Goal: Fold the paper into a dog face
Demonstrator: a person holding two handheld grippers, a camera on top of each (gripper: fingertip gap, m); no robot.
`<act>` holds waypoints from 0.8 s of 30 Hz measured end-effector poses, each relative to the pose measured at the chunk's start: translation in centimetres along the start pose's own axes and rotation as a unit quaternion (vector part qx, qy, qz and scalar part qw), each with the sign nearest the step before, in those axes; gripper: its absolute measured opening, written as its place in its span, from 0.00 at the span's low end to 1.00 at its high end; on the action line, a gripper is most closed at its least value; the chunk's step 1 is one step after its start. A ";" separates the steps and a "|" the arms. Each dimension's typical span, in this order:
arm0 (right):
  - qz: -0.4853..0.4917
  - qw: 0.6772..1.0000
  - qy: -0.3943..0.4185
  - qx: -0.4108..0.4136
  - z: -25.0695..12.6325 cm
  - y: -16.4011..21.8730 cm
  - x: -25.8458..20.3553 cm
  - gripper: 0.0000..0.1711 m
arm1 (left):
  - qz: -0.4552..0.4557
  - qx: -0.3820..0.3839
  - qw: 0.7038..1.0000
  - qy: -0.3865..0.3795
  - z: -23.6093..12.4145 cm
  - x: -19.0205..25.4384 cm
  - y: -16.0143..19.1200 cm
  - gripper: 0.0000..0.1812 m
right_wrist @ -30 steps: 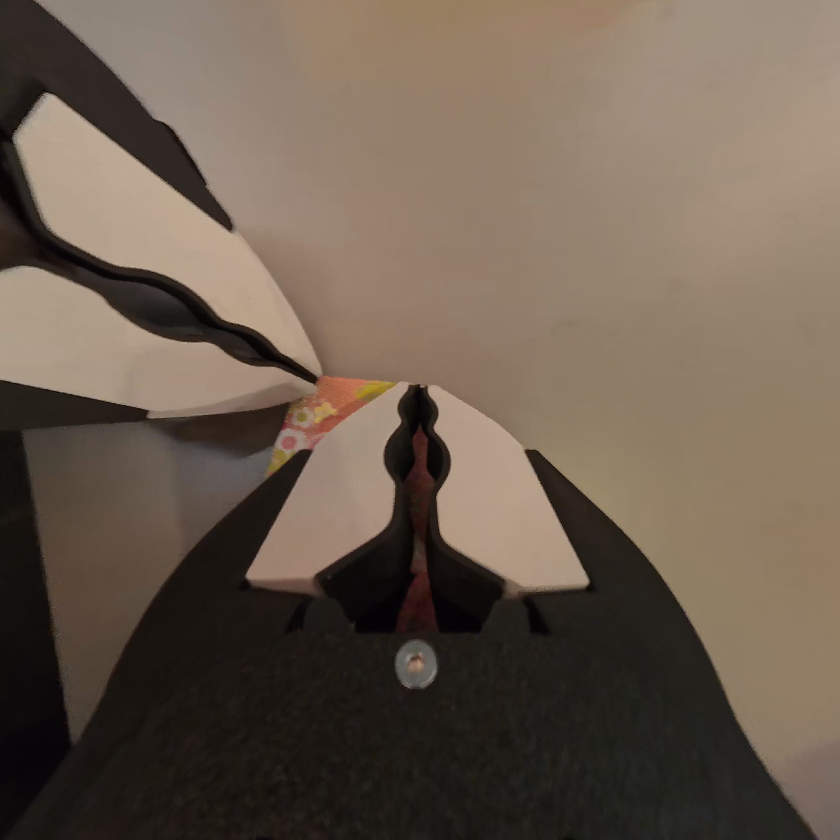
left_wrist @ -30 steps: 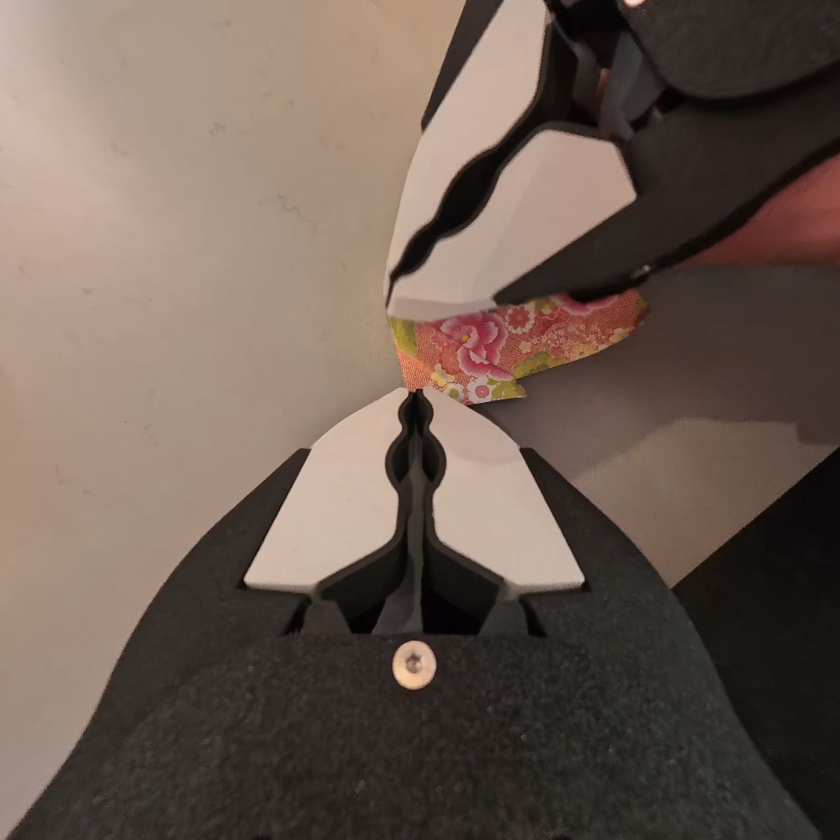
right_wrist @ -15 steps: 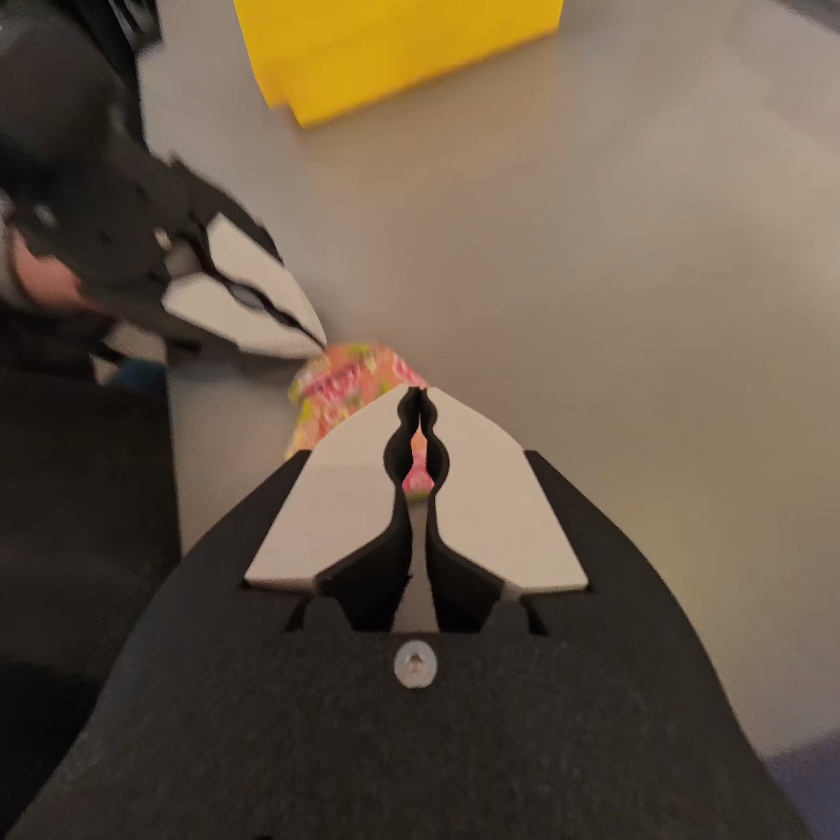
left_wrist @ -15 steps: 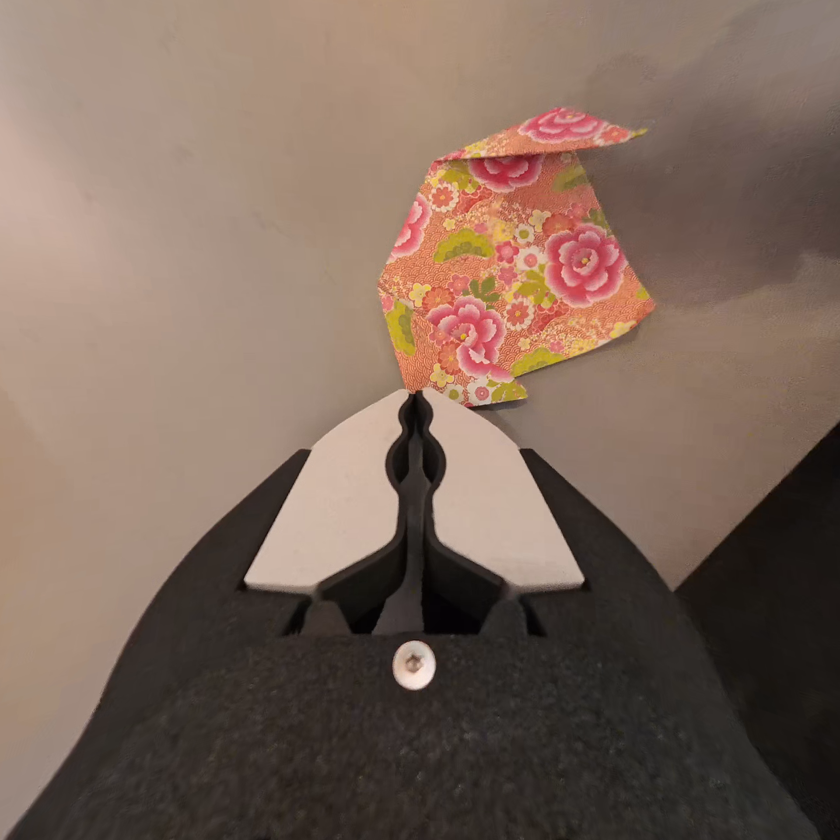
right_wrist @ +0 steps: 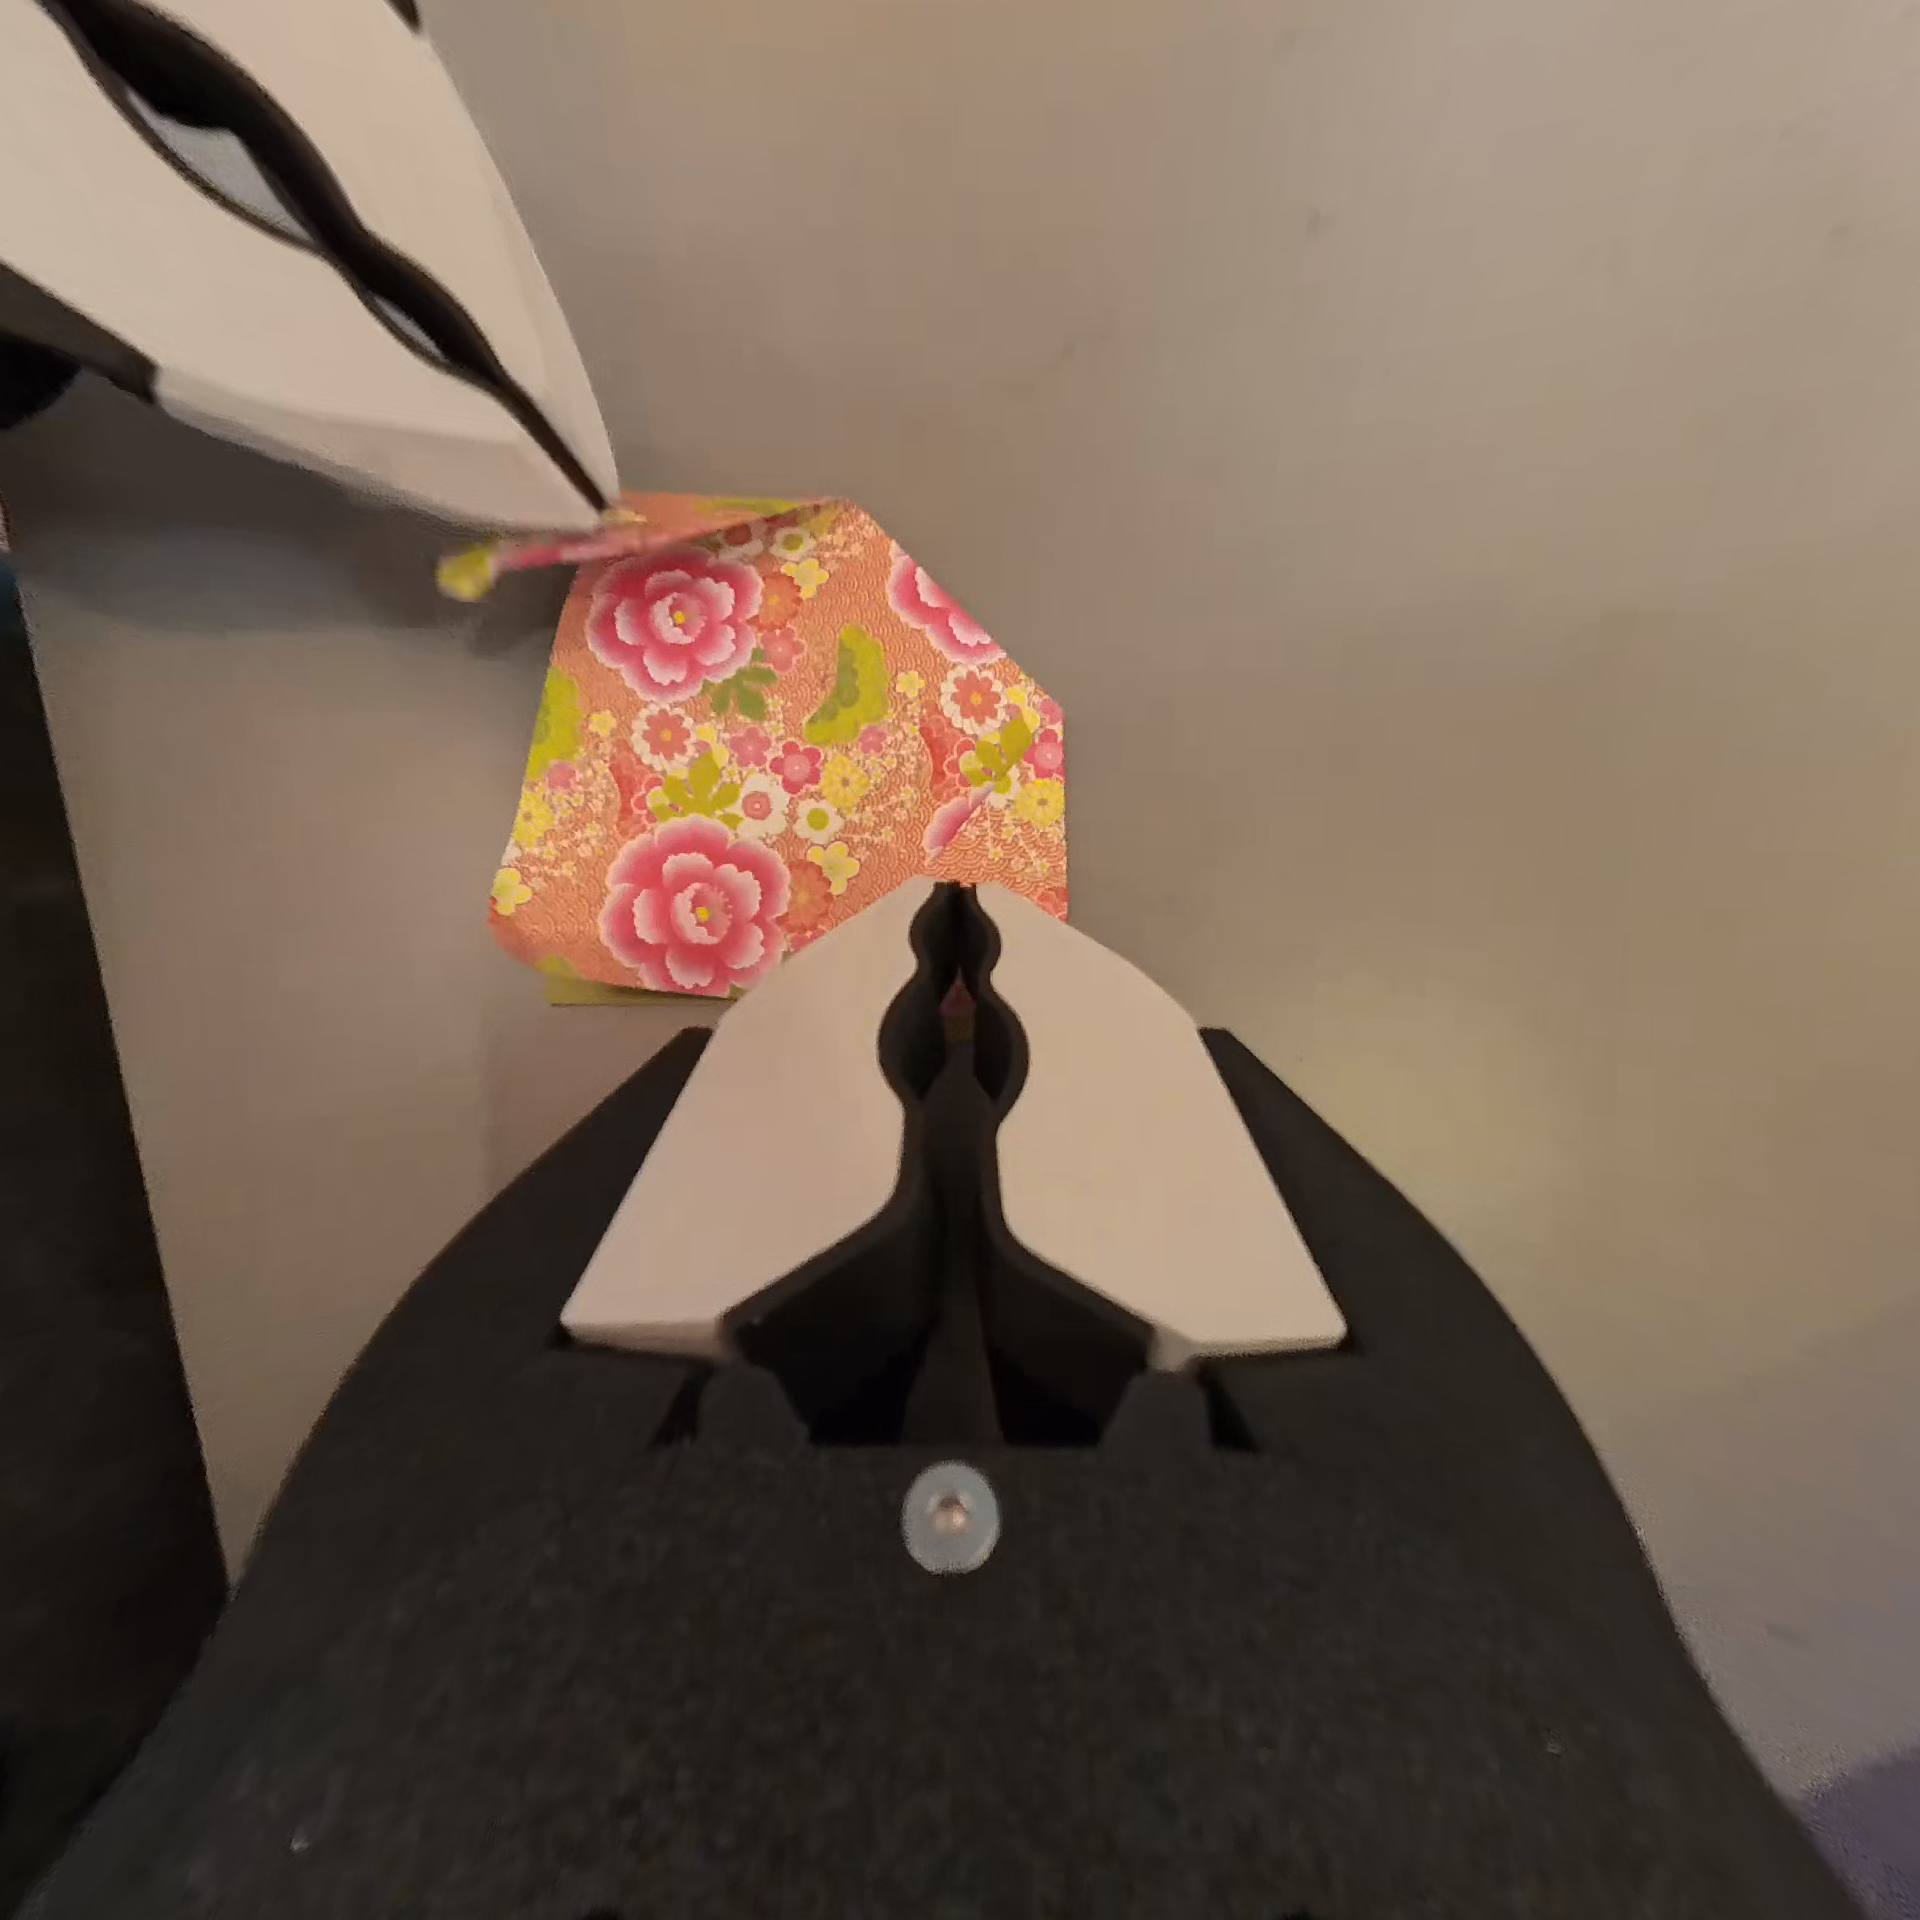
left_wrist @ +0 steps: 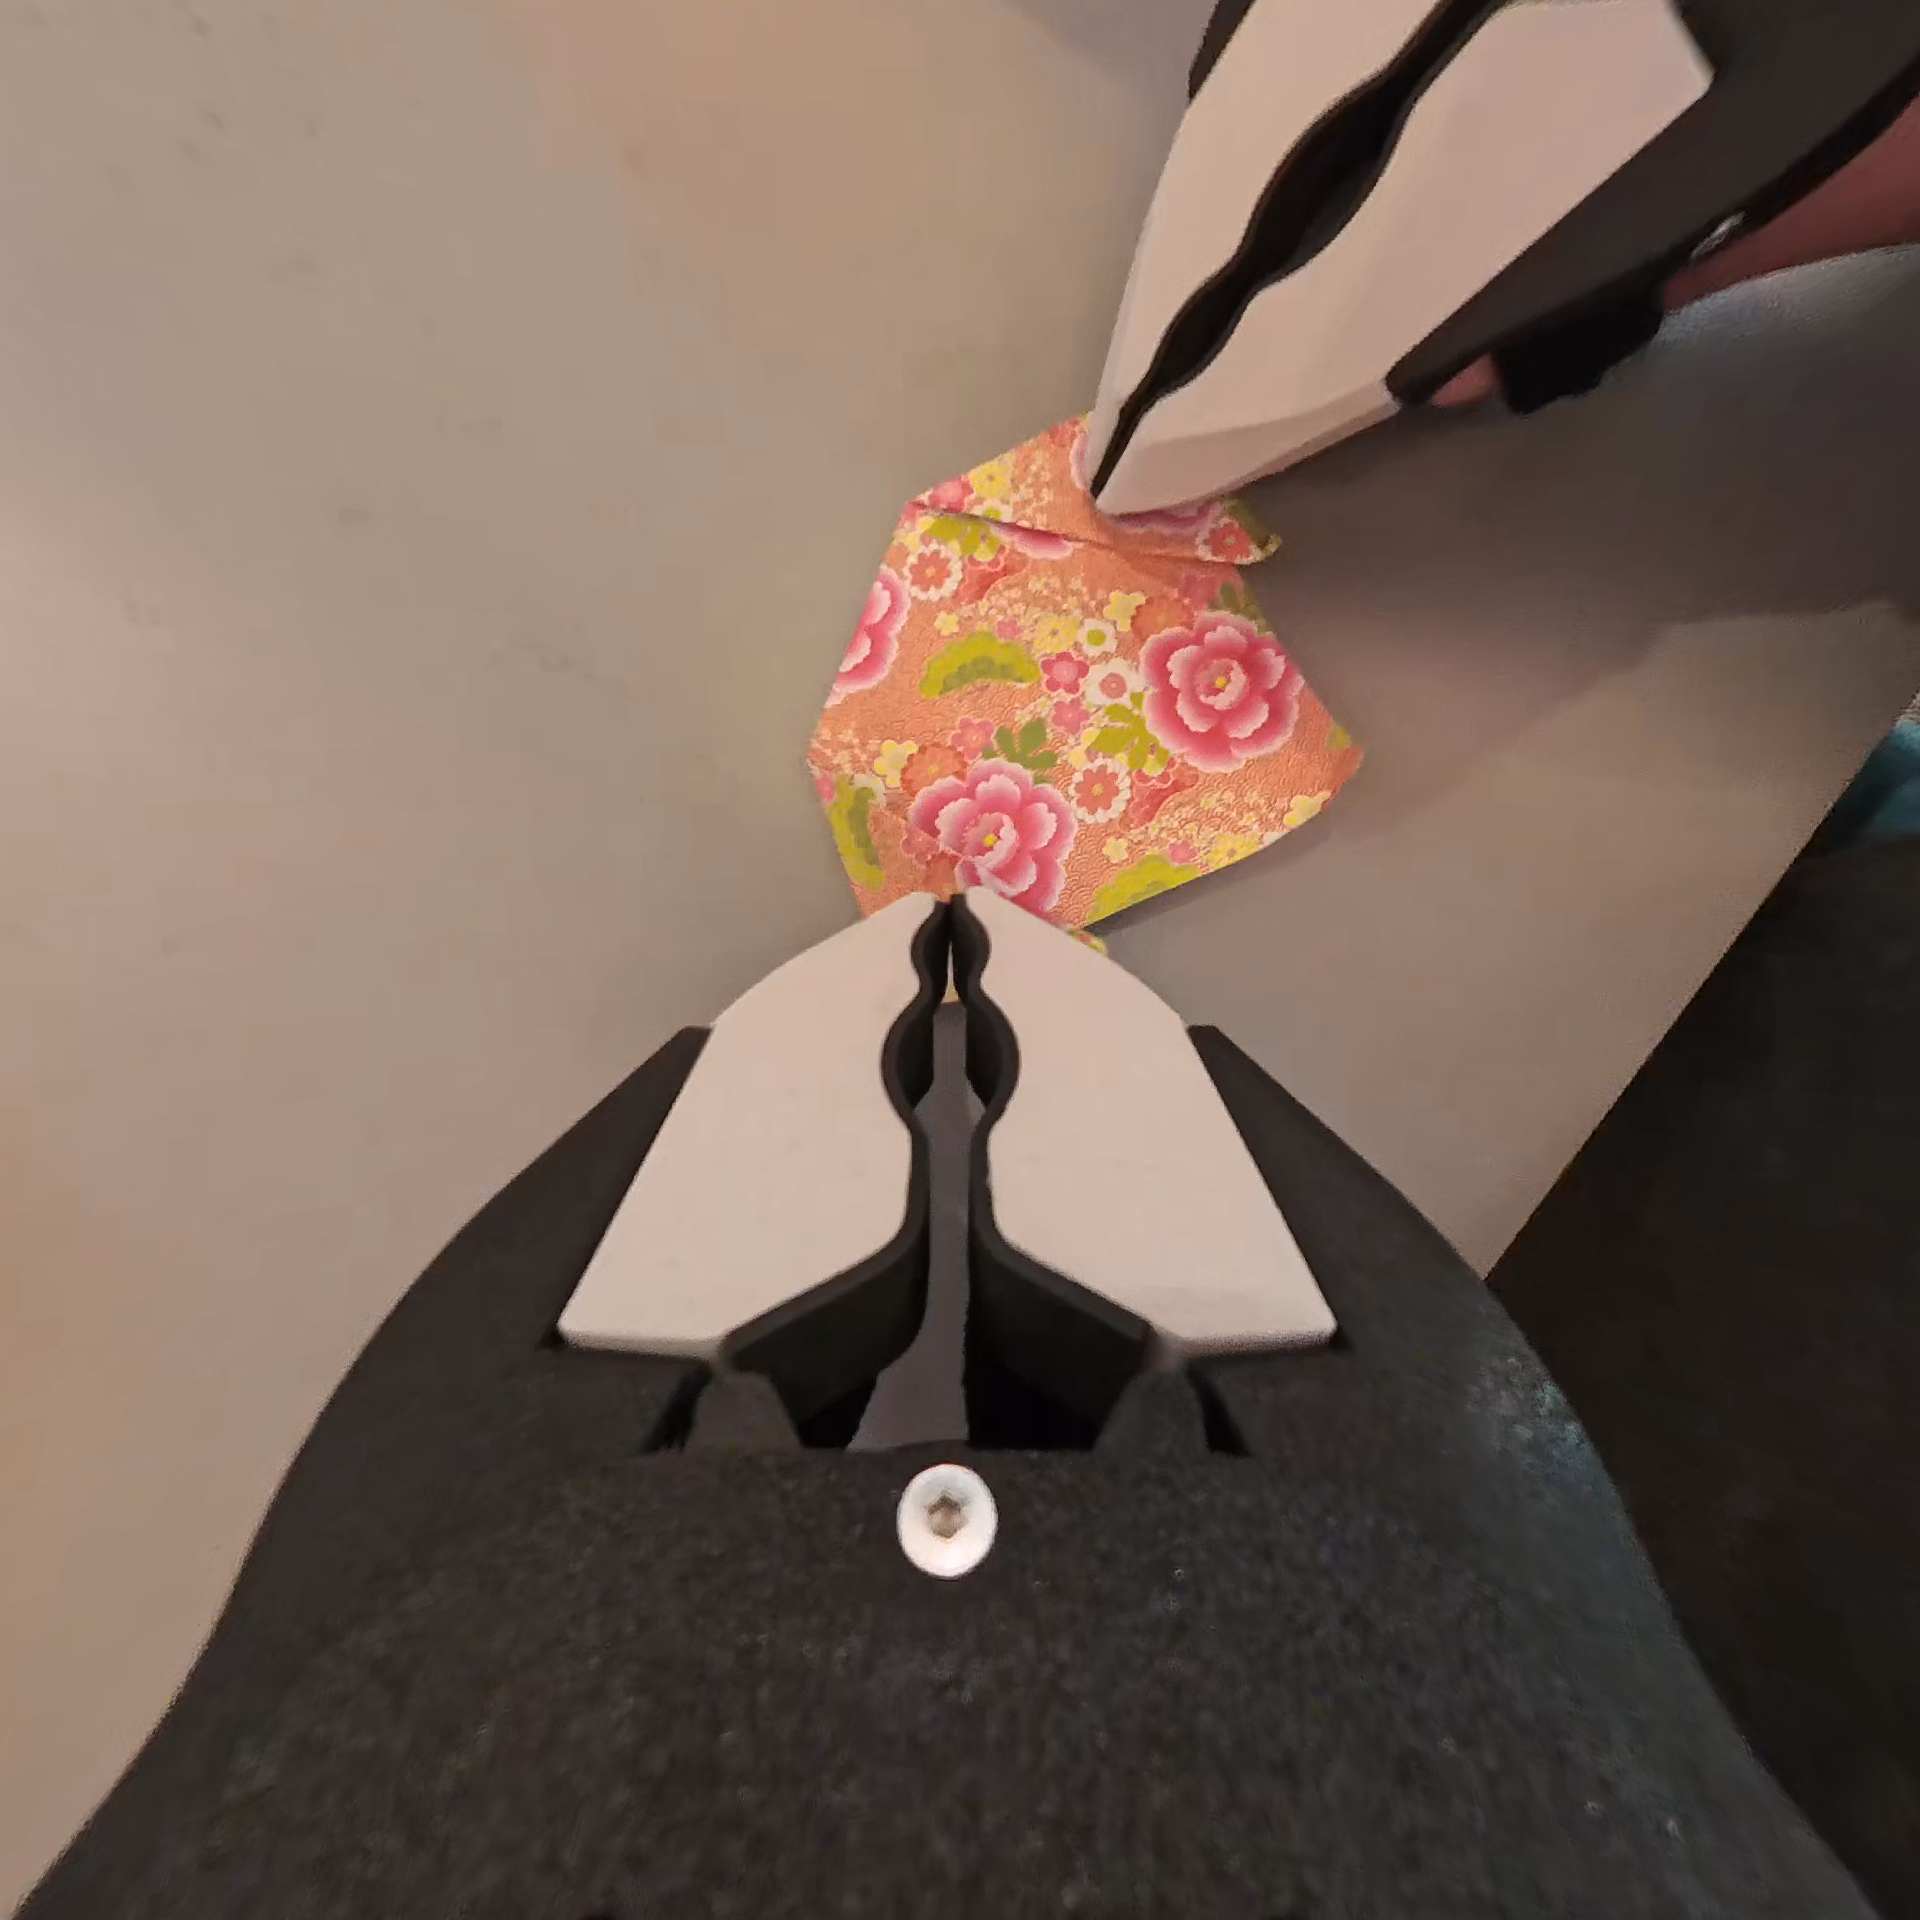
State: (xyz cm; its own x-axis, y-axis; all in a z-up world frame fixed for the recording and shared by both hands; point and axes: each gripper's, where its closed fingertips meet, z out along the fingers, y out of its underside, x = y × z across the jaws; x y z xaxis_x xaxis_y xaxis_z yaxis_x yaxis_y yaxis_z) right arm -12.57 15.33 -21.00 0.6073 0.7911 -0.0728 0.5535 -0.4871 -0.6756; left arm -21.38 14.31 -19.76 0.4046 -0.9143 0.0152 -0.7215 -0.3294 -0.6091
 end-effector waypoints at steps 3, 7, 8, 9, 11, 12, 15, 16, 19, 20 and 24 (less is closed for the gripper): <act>0.007 1.000 0.002 0.000 0.0 0.0 0.0 0.00 | 0.012 -0.022 1.000 0.002 0.9 0.4 0.8 0.00; 0.012 1.000 0.009 0.000 0.0 0.0 0.0 0.00 | 0.014 -0.028 1.000 0.005 1.1 0.7 0.7 0.00; 0.012 1.000 0.010 -0.001 0.0 0.1 0.0 0.00 | 0.017 -0.030 0.999 0.004 1.2 0.7 0.6 0.00; 0.013 1.000 0.009 -0.004 -0.1 0.1 -0.1 0.00 | 0.022 -0.034 0.999 0.003 1.2 0.6 0.6 0.00; 0.015 1.000 0.008 -0.007 -0.1 0.2 -0.2 0.00 | 0.032 -0.042 0.999 0.001 1.4 0.6 0.4 0.00; 0.014 1.000 0.011 -0.006 -0.1 0.2 -0.2 0.00 | 0.038 -0.047 0.998 0.004 1.4 0.5 0.4 0.00; 0.015 1.000 0.018 -0.007 -0.1 0.2 -0.2 0.00 | 0.049 -0.059 0.997 0.018 1.4 0.5 0.4 0.00; 0.015 1.000 0.020 -0.007 -0.1 0.2 -0.2 0.00 | 0.051 -0.059 0.997 0.022 1.4 0.4 0.4 0.00; 0.020 1.000 0.010 -0.007 -0.3 0.5 -0.6 0.00 | 0.061 -0.063 0.995 0.039 1.5 0.3 0.3 0.00; 0.023 1.000 0.010 -0.005 -0.4 0.6 -0.8 0.00 | 0.071 -0.065 0.994 0.045 1.5 0.2 0.3 0.00; 0.008 1.000 0.029 -0.002 -0.4 0.6 -0.8 0.00 | 0.115 -0.082 0.987 0.078 1.4 0.4 0.3 0.00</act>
State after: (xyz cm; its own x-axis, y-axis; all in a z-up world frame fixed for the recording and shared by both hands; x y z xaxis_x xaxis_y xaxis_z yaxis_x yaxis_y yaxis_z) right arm -12.43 14.27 -21.05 0.6485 0.7601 -0.0410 0.5454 -0.5015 -0.6716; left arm -20.68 14.21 -21.11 0.1381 -0.9902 0.0216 -0.8705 -0.1318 -0.4742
